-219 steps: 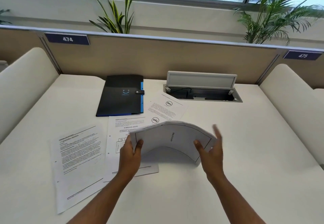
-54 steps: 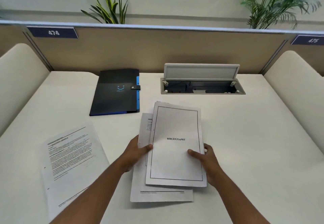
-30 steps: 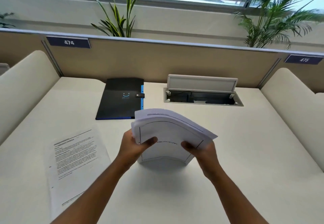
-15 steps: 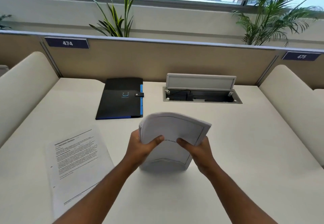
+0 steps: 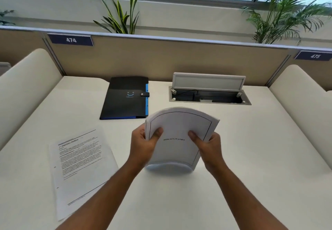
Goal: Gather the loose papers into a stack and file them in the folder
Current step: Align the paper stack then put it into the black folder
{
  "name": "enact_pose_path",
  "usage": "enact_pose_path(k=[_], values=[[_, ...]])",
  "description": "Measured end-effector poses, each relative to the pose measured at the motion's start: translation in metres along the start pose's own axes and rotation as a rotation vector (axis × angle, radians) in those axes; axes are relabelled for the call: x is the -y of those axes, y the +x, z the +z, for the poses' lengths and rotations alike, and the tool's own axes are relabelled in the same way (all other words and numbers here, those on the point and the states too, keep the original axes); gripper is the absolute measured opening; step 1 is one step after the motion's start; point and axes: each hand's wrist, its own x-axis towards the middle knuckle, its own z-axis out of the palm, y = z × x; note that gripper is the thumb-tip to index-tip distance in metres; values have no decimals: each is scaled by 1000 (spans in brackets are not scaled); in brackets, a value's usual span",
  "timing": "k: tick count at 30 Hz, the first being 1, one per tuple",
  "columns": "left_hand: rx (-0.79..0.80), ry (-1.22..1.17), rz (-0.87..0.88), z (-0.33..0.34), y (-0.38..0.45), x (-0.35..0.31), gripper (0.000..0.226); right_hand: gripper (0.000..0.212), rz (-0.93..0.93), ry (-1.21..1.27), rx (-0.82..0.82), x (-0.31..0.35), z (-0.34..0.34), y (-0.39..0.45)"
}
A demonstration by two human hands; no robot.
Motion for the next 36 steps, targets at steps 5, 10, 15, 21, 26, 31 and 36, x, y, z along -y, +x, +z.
enact_pose_path(k=[5,10,15,21,26,31,36], values=[[15,18,-119,19,-2,0,23,28,31,31,57,-1,6,-5],[-4,-7,-71,18,-1,3,31,20,-20,48,-53,2,1,1],[-61,21,-70,22,-10,10,27,23,55,-5,-103,-15,14,-4],[-90,75,-39,13,-10,19,20,19,106,-95,-3,-27,13,-12],[-33,94,-30,10,-10,30,19,12,122,-126,-30,-33,4,-7],[-71,234,-93,12,-7,46,28,10,202,-191,-122,-43,5,-5],[-302,130,-373,-2,-9,62,76,22,332,220,-247,-35,4,1]])
